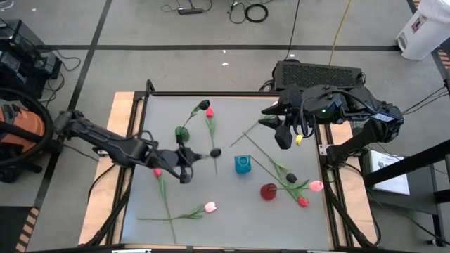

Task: Sort flowers into vase by color
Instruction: Put the left black tulip into the green vase

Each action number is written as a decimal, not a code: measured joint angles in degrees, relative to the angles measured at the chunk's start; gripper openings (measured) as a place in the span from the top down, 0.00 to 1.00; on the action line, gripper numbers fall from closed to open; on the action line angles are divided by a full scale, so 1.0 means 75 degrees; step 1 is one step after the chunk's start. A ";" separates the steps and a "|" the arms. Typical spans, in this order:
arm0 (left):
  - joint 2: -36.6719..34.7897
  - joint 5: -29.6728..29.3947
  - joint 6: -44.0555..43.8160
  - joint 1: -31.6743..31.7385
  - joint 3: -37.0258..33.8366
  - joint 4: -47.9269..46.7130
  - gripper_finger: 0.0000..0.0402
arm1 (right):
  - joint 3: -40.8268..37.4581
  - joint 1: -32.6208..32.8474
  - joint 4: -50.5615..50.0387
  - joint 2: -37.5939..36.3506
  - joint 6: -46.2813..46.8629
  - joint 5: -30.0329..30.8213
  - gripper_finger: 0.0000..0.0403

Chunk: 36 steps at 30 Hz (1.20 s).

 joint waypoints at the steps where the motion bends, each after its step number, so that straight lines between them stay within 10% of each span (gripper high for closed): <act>1: -0.0158 -0.0249 -0.0181 0.0000 0.0006 0.0172 0.98 | 0.0000 0.0001 0.0000 0.0000 0.0000 0.0000 0.62; 26: -0.3954 -0.5270 0.1363 0.0049 0.0012 0.1409 0.97 | 0.0000 0.0003 -0.0012 0.0145 -0.0026 0.0000 0.62; 36: -0.4586 -0.5764 0.0700 0.0882 -0.0073 -0.0367 0.97 | 0.0000 0.0003 0.0004 0.0290 -0.0069 -0.0003 0.62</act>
